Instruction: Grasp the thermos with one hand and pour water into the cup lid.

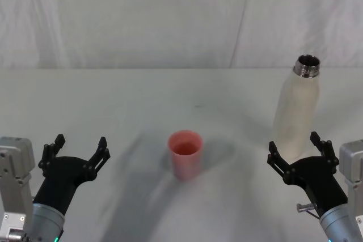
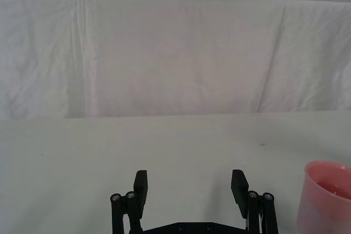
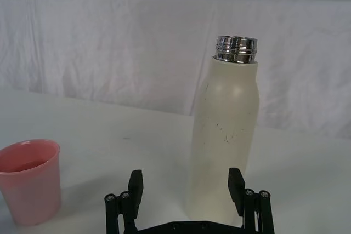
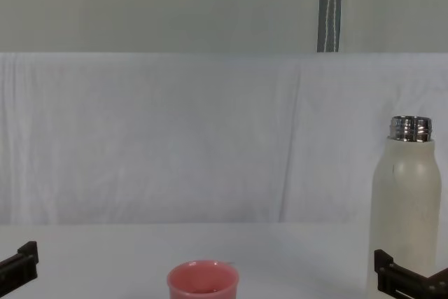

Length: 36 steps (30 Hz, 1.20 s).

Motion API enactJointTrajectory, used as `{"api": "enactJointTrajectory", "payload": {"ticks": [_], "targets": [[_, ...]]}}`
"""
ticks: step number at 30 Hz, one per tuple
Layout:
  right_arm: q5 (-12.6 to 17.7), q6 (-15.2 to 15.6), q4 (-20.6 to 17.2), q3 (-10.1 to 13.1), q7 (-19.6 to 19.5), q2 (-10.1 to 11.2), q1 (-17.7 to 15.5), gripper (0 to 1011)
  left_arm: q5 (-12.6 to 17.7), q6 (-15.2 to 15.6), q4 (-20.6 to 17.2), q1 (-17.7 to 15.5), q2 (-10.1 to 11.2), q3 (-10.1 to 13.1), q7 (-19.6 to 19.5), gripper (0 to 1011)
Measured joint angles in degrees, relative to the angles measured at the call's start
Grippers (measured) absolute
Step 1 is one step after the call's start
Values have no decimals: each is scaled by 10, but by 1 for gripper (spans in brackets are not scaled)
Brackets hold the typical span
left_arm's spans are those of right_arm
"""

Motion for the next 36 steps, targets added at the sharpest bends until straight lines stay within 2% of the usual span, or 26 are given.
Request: {"api": "enactJointTrajectory", "payload": {"ticks": [36], "targets": [[0, 0, 0, 0, 0, 0, 0, 1000, 0, 0, 0, 0, 0, 0, 0, 1001]]}}
